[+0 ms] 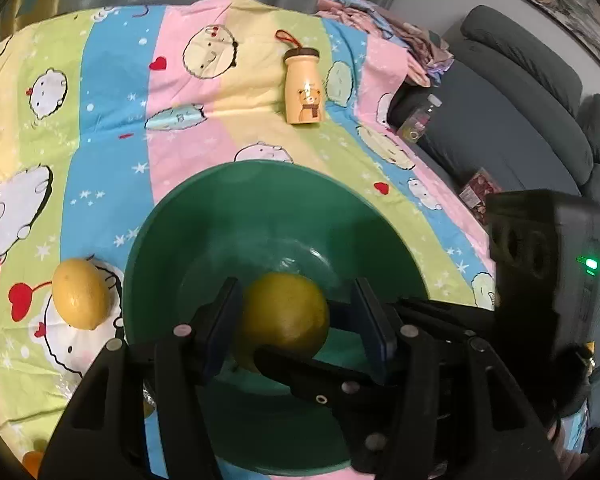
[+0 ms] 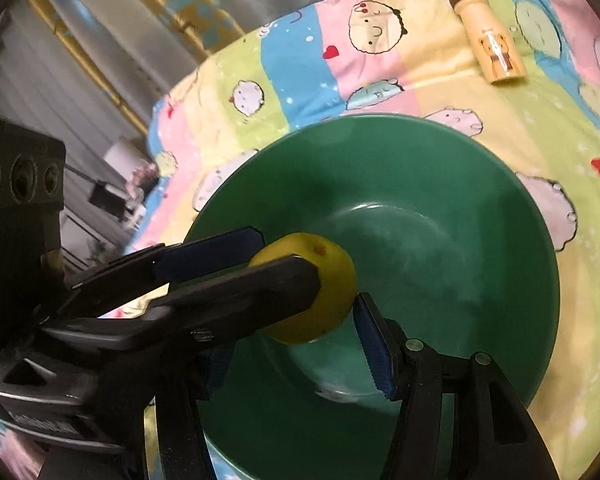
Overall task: Organize fruits
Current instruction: 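Lift the yellow pear and lower it into the green basin, opening the right gripper, then move the right tool back to the large orange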
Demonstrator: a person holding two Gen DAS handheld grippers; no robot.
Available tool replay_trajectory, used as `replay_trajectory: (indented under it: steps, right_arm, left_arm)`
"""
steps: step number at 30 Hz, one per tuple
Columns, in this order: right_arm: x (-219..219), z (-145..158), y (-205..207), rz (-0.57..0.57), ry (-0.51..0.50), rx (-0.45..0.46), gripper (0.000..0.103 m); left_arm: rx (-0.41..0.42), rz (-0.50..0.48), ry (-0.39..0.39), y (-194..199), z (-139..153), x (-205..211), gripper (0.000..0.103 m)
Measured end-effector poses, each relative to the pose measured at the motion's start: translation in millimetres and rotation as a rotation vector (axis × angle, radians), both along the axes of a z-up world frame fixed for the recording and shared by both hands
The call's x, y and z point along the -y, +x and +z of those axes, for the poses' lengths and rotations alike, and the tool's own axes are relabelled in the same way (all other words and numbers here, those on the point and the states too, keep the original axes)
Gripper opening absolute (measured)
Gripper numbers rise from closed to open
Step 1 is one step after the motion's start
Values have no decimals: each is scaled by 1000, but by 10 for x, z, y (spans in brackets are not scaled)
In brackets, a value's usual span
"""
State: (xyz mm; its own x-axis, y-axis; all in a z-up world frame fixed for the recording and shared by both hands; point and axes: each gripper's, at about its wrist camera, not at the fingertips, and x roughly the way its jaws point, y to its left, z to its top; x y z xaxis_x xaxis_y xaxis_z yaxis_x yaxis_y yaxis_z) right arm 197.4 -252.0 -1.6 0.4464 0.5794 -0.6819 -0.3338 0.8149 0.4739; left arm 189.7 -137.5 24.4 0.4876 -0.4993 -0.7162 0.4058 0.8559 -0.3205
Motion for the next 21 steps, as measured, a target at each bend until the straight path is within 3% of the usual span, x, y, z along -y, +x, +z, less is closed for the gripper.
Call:
replay_trajectory:
  steps: [3, 7, 11, 13, 21]
  right_arm:
    - [-42, 94, -51, 0, -47, 49, 63]
    - [-24, 257, -152, -32, -109, 117, 70]
    - [115, 385, -211, -78, -96, 154, 70]
    - [174, 452, -249, -90, -75, 168, 72]
    - [233, 742, -525, -90, -4, 266, 77]
  left_arm:
    - [1, 10, -5, -28, 36, 23, 61]
    - [57, 20, 3, -146, 173, -7, 85]
    - [114, 77, -34, -330, 363, -274, 89]
    - [136, 134, -52, -444, 450, -484, 103]
    - [221, 354, -36, -971, 624, -1290, 102]
